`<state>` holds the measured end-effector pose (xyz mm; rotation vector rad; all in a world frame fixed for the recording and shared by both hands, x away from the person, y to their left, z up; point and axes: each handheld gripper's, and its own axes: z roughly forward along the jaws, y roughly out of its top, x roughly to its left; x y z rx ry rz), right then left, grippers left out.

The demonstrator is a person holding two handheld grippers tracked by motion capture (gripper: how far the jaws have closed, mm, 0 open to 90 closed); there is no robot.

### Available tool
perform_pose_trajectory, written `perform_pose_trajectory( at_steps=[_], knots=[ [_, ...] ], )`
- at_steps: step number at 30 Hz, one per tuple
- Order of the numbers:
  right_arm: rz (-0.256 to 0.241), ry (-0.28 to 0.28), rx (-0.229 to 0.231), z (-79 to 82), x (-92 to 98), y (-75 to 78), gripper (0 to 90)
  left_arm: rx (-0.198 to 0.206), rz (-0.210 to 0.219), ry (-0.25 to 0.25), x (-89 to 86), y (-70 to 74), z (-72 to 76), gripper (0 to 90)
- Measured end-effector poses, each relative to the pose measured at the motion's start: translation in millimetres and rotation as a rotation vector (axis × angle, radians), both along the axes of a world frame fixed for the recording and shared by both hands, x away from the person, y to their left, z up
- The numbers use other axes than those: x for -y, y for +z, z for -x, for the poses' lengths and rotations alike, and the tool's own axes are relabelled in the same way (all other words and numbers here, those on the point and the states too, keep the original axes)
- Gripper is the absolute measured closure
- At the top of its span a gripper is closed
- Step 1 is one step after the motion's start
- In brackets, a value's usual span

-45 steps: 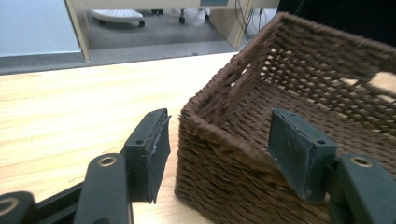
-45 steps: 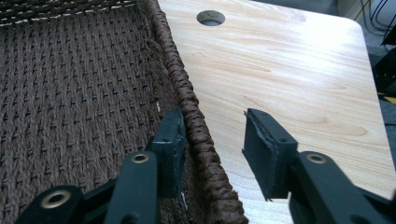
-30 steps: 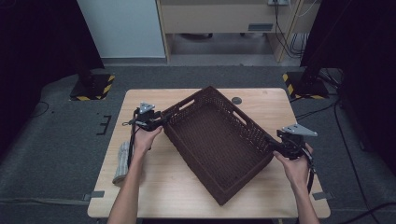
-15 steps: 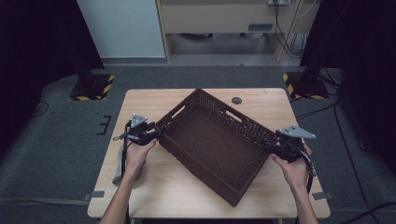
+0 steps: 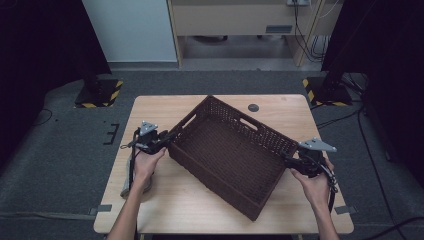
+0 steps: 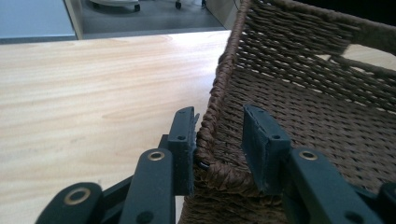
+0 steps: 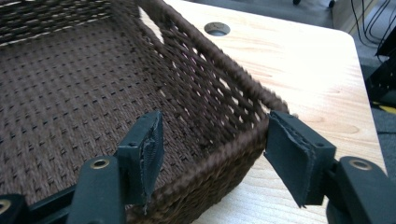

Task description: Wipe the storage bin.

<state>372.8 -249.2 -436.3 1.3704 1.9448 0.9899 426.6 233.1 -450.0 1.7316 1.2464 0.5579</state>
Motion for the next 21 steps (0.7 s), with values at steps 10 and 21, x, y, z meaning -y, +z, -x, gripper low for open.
perform_pose_trajectory(
  at_steps=[10,21],
  knots=[
    [-0.020,-0.005,0.003,1.4,-0.2,0.7,36.9,0.004,0.047,-0.002,0.8,-1.2,46.3,62.9],
    [0.007,-0.004,-0.050,0.0,-8.1,-7.9,50.9,0.038,0.044,0.007,0.6,8.8,68.4,54.9]
  ],
)
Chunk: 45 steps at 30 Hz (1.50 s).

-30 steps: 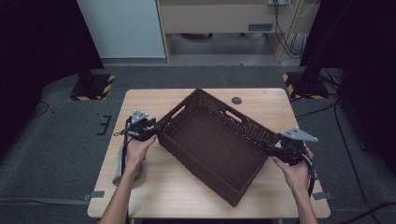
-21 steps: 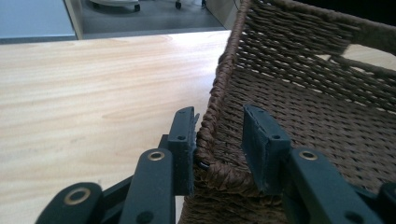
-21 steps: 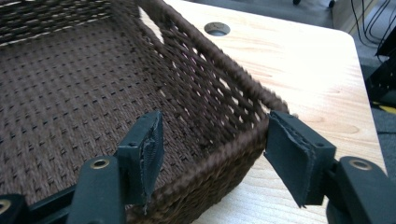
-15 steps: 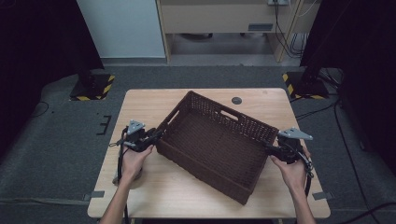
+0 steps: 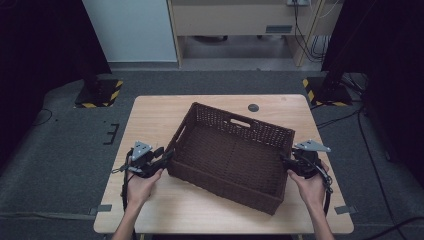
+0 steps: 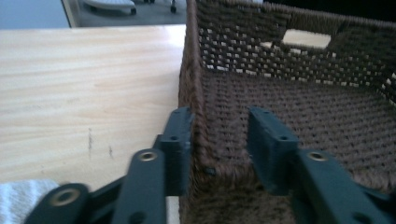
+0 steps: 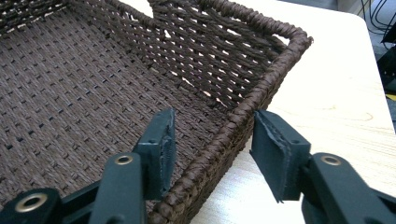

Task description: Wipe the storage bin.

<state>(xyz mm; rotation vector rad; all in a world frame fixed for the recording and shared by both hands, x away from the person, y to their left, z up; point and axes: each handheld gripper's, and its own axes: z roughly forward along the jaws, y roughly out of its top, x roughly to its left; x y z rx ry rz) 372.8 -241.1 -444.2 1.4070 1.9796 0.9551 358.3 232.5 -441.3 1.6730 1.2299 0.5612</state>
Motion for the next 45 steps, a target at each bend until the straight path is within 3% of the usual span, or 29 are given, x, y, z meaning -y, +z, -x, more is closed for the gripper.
perform_pose_trajectory(
  at_steps=[2,7,12,16,19,23,29,35,38,41,45],
  knots=[
    [0.023,0.010,-0.006,-2.8,-1.8,-3.1,56.1,0.010,0.004,-0.001,-1.7,2.8,-1.5,53.1],
    [0.046,0.011,0.007,-10.0,-4.1,-4.6,59.4,0.017,0.006,-0.012,-2.3,4.8,-8.0,52.1],
    [0.044,0.022,0.023,-19.5,-3.4,-6.1,61.9,0.003,0.005,-0.036,0.6,2.8,-14.6,52.9],
    [0.046,0.021,0.034,-25.6,-3.2,-7.7,63.1,-0.019,-0.019,-0.044,5.1,-3.2,-17.3,53.5],
    [0.030,0.016,0.041,-25.5,-2.2,-7.9,60.1,-0.039,-0.058,-0.058,6.9,-7.1,-18.2,59.3],
    [0.014,0.008,0.055,-19.7,-0.6,-4.1,50.3,-0.059,-0.075,-0.056,5.7,-11.0,-15.2,70.7],
    [-0.009,0.023,0.045,-6.8,-3.7,3.6,49.6,-0.079,-0.058,-0.039,5.3,-14.9,-2.8,75.0],
    [0.010,0.023,0.023,0.8,-4.6,5.2,55.2,-0.076,-0.073,-0.045,11.3,-13.6,18.2,72.6],
    [0.010,0.019,0.001,0.3,-2.5,3.6,63.2,-0.075,-0.086,-0.061,12.2,-11.9,20.9,68.9],
    [0.010,0.024,-0.001,-2.0,-0.7,1.7,65.9,-0.051,-0.036,-0.063,9.8,-9.4,17.9,57.8],
    [0.026,0.032,0.010,-6.6,-0.5,1.2,68.1,-0.023,-0.018,-0.049,3.8,-3.5,12.8,53.4]
  ],
)
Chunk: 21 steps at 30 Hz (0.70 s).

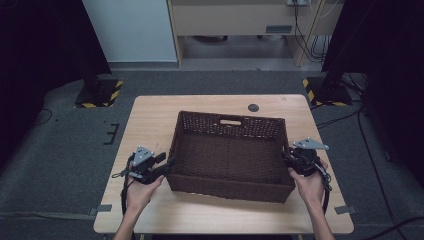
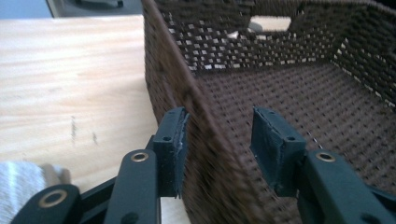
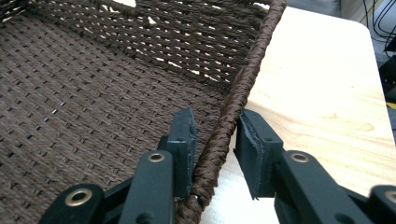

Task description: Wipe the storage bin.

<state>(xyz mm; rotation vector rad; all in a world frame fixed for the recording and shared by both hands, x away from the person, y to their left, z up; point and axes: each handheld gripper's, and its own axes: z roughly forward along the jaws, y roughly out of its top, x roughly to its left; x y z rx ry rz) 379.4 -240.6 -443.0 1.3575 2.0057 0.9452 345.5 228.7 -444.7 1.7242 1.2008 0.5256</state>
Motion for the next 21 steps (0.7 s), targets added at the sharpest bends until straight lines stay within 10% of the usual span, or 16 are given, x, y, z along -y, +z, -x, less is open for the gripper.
perform_pose_trajectory(
  at_steps=[10,16,21],
  knots=[
    [-0.053,0.027,0.012,-11.5,8.8,0.2,58.6,-0.034,-0.025,-0.026,9.3,-8.1,-20.3,59.0],
    [-0.125,-0.003,0.090,-3.4,10.9,16.9,45.3,-0.030,-0.068,-0.010,13.0,-11.3,-15.3,63.7],
    [-0.116,-0.007,0.066,-6.4,3.7,8.7,40.7,-0.019,-0.092,-0.012,17.1,-11.4,-7.6,63.4]
  ],
)
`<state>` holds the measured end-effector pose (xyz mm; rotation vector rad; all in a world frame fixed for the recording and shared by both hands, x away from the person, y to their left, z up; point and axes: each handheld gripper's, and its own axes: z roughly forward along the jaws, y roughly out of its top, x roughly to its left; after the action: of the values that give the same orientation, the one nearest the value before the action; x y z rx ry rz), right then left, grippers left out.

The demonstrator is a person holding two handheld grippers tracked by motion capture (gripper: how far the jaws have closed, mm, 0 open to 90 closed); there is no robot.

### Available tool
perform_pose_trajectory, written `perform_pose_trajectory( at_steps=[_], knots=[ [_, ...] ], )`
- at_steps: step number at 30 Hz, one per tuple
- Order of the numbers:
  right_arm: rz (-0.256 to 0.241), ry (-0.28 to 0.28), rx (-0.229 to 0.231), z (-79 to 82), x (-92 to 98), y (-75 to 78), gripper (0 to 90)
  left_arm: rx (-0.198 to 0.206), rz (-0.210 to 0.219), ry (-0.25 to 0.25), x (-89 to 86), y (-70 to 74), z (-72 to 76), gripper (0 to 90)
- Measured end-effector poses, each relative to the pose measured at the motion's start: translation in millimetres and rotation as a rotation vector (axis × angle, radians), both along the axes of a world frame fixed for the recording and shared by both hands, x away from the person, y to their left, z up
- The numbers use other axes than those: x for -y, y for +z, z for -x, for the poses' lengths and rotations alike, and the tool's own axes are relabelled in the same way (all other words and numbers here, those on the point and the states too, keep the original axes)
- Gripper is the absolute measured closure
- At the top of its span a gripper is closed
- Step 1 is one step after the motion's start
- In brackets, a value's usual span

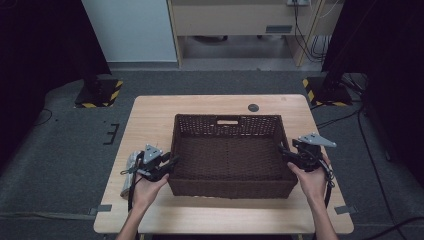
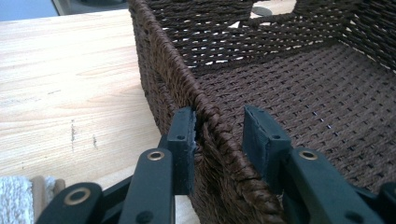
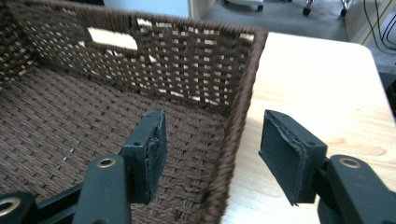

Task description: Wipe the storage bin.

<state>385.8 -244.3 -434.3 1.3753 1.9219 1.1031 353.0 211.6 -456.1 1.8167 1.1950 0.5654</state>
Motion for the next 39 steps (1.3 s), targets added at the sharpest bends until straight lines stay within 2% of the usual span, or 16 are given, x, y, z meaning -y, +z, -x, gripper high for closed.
perform_pose_trajectory(
  at_steps=[4,7,11,13,16,19,23,30,34,39],
  knots=[
    [0.022,0.000,-0.026,-2.4,-4.1,-8.9,41.4,0.001,0.007,0.002,0.0,-0.4,0.9,63.1],
    [0.047,0.005,-0.054,-2.7,-7.2,-18.0,48.1,0.000,0.031,-0.001,-1.7,-0.7,0.3,60.9],
    [0.062,-0.003,-0.074,-1.8,-6.8,-21.5,57.0,0.029,0.067,0.006,-6.8,4.4,1.6,48.5],
    [0.082,-0.015,-0.074,-1.2,-8.4,-20.9,60.9,0.063,0.085,0.024,-12.9,11.7,3.5,44.5],
    [0.123,-0.022,-0.068,0.0,-10.7,-20.4,63.5,0.089,0.096,0.051,-25.2,20.2,6.7,42.6],
    [0.128,-0.028,-0.065,0.7,-10.1,-20.1,64.7,0.092,0.091,0.100,-43.0,23.1,8.3,41.6],
    [0.123,-0.028,-0.073,2.7,-6.6,-19.7,65.6,0.063,0.065,0.160,-64.6,16.1,8.5,39.7],
    [0.122,-0.035,-0.074,7.1,-6.9,-19.6,61.8,-0.002,-0.018,0.243,-92.8,-5.7,4.6,37.0],
    [0.114,-0.026,-0.075,7.4,-5.9,-19.9,58.1,-0.045,-0.030,0.274,-105.5,-16.5,2.5,35.7],
    [0.102,-0.017,-0.067,7.3,-4.9,-20.7,52.3,-0.107,-0.054,0.275,-112.8,-33.2,-1.6,36.0]
  ],
)
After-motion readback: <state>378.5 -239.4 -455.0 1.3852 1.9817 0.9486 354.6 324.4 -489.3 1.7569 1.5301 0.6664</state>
